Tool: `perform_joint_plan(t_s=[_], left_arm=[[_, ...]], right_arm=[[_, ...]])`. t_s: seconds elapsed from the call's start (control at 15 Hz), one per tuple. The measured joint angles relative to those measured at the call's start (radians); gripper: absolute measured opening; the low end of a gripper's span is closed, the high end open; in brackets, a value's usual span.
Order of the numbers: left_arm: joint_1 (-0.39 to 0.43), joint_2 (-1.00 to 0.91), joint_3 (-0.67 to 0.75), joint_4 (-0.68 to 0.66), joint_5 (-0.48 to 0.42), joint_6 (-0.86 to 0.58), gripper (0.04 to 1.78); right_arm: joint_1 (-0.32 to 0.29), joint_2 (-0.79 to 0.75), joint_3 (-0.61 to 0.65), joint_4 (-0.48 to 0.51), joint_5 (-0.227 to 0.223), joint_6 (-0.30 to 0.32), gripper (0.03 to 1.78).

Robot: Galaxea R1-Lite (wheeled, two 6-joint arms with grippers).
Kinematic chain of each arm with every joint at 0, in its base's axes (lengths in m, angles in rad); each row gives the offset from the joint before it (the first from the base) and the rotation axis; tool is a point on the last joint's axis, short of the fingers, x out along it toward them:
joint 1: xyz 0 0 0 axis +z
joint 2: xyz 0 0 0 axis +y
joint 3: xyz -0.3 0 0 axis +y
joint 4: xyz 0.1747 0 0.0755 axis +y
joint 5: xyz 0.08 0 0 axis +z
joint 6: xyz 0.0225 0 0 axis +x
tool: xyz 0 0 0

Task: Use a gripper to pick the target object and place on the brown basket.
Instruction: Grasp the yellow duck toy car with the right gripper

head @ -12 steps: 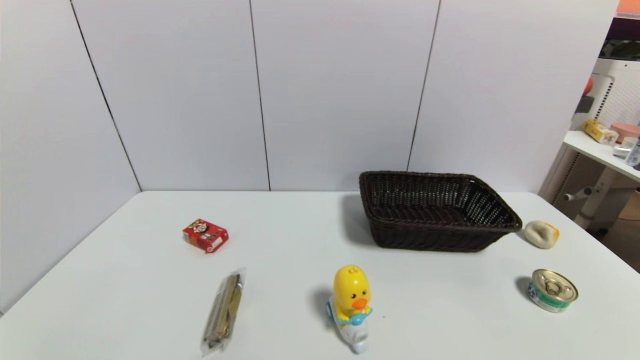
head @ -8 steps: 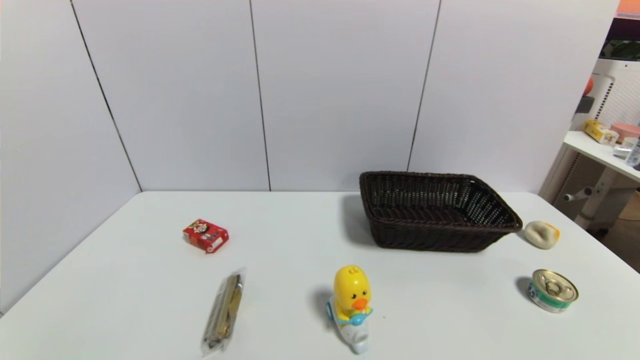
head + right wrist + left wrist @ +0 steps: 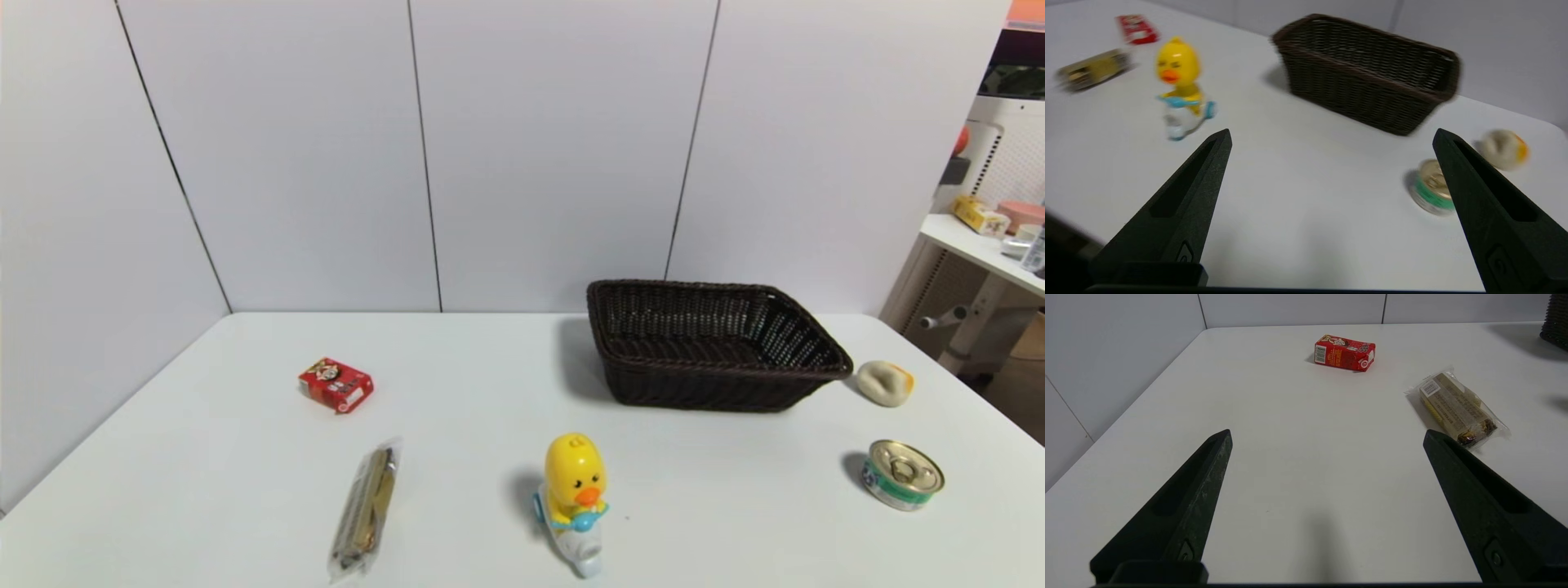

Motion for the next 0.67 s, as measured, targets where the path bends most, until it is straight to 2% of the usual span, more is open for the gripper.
perform_joint_plan(t_s=[0.13,0.27,0.47,0.67], left_arm=[[0.000,0.000,0.000,0.000,0.000,0.000,1.69],[0.000,0.000,0.000,0.000,0.000,0.001,1.69],[0.000,0.000,0.000,0.000,0.000,0.001,1.69],[0.000,0.000,0.000,0.000,0.000,0.000,1.69]], right_arm=[[0.092,0.109,-0.051,0.006,0.063,-0.072,1.70],[0.177,0.216,-0.098,0.012,0.090,-0.123,1.70],[0.290,0.369,-0.140,-0.001,0.099,-0.187,1.70],[0.381,0.509,-0.148,-0.022,0.103,-0.210,1.70]])
